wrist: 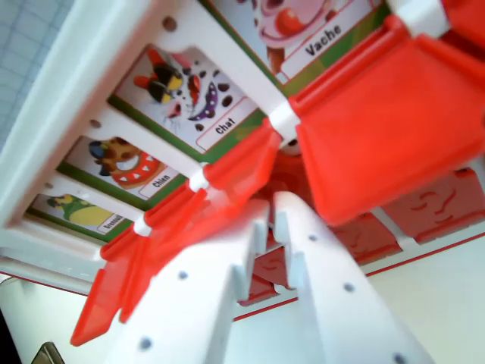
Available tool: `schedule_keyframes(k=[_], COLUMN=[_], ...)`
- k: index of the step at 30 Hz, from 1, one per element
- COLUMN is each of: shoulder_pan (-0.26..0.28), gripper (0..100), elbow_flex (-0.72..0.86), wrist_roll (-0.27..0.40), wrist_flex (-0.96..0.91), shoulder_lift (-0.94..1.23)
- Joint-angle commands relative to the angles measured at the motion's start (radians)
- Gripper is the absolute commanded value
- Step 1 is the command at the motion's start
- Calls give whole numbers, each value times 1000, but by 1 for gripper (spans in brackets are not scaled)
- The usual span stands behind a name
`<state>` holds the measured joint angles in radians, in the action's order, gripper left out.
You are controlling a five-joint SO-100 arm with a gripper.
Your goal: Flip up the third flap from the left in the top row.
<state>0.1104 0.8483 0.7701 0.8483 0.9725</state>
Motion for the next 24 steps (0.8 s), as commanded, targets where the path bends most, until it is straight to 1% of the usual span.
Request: schedule_keyframes(k=[1,5,8,9,11,15,16,18,21,22,23,24], shoulder_pan=[5,-6,-12,-14,-15,-20,-20,-11,20,26,32,32], gripper=[0,0,0,0,0,0,0,0,0,0,0,0], elbow_flex=[-129,-152,-150,-152,-152,-149,-150,-160,-189,-193,-189,-176], wrist_roll=[-9,-57,-114,-123,-132,-126,-112,-55,121,192,276,331], wrist_flex=[-44,-106,-176,-195,-225,-267,-270,-245,-104,-44,6,31], shoulder_lift=[35,28,31,32,35,40,41,67,184,238,290,339])
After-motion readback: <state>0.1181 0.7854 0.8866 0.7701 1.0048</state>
